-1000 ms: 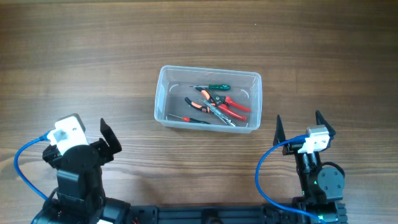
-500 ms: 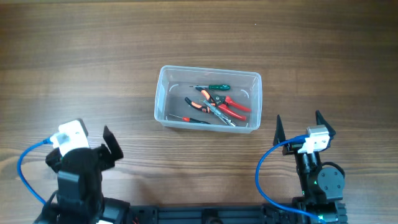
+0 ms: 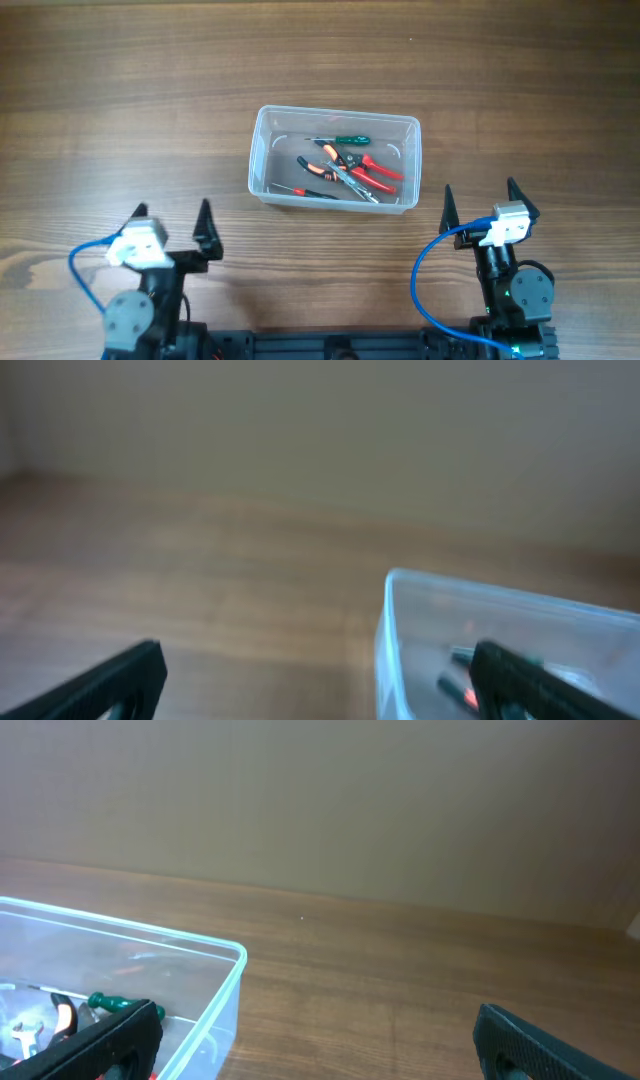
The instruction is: Pack container
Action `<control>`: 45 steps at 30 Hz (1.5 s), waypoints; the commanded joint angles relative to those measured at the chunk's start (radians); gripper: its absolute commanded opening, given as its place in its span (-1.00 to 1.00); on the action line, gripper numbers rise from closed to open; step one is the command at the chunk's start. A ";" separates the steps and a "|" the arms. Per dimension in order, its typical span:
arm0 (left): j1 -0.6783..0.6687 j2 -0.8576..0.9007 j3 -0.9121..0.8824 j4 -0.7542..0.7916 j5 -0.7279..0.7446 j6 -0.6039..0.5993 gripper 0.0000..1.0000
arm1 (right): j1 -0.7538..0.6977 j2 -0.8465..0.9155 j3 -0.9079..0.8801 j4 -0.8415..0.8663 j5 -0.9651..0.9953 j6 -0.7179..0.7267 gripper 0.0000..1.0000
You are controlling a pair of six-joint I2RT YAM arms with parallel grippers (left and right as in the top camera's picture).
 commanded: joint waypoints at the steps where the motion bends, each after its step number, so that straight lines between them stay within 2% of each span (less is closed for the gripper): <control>1: 0.006 -0.011 -0.185 0.225 0.064 0.084 0.99 | 0.004 -0.008 0.000 0.006 0.013 0.017 1.00; 4: 0.018 -0.011 -0.270 0.327 0.066 0.083 1.00 | 0.004 -0.008 0.000 0.006 0.013 0.017 0.99; 8: 0.047 -0.011 -0.330 0.320 0.192 0.083 1.00 | 0.004 -0.008 0.000 0.006 0.013 0.017 1.00; 11: 0.065 -0.011 -0.330 0.324 0.214 0.086 1.00 | 0.004 -0.008 0.000 0.006 0.013 0.017 0.99; 16: 0.130 -0.011 -0.330 0.332 0.327 0.151 0.99 | 0.004 -0.008 0.000 0.006 0.013 0.017 0.99; 45: 0.134 -0.011 -0.330 0.336 0.352 0.150 0.99 | 0.004 -0.008 0.000 0.006 0.013 0.017 0.99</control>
